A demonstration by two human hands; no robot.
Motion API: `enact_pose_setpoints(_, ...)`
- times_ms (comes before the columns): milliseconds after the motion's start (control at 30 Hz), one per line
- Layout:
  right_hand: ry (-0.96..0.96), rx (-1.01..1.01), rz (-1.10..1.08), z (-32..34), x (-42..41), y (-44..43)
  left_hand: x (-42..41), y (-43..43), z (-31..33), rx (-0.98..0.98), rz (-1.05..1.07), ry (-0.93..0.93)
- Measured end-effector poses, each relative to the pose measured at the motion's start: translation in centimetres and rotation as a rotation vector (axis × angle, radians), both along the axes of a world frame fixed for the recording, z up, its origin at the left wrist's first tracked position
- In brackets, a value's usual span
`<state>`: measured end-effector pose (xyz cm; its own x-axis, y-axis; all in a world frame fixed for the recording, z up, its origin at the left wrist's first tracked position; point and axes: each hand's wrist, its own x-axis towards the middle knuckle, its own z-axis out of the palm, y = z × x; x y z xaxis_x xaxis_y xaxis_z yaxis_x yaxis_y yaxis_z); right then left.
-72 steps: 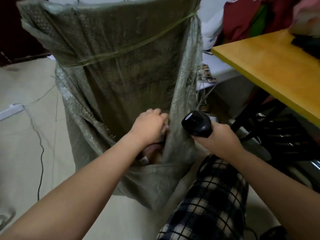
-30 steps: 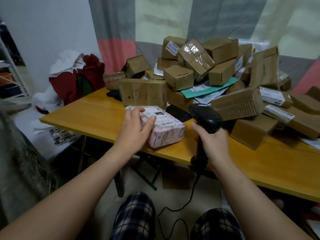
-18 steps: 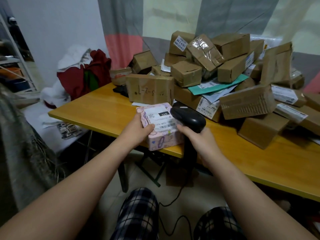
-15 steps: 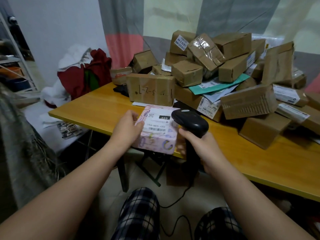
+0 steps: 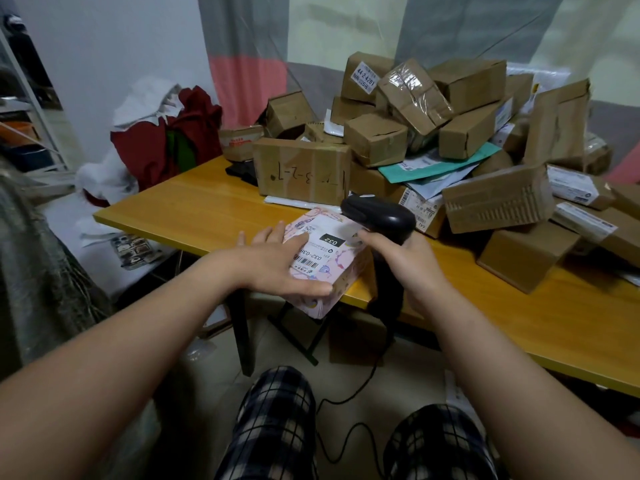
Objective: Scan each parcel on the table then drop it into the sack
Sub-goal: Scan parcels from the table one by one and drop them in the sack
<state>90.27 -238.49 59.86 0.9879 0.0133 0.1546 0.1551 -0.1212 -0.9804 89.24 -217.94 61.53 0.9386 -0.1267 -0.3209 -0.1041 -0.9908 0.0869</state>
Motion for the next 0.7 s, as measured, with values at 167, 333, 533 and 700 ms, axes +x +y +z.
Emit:
enact_pose_setpoints(167, 0.096, -0.183, 0.210, -0.4, 1.8, 0.7, 0.6, -0.3, 0.5, -0.072, -0.074, 0.004)
enact_pose_setpoints(333, -0.059, -0.566, 0.146, -1.0, 2.1, 0.4, 1.8, 5.0, 0.0, -0.113, -0.015, -0.079)
enact_pose_setpoints(533, -0.221, -0.568, 0.167, -1.3, -0.4, 1.2, 0.3, 6.3, -4.2, -0.704, 0.342, -0.328)
enact_pose_setpoints(700, -0.189, -0.413, 0.093, -0.9, -0.1, 2.7, 1.1, 4.9, -5.4, -1.046, 0.743, -0.334)
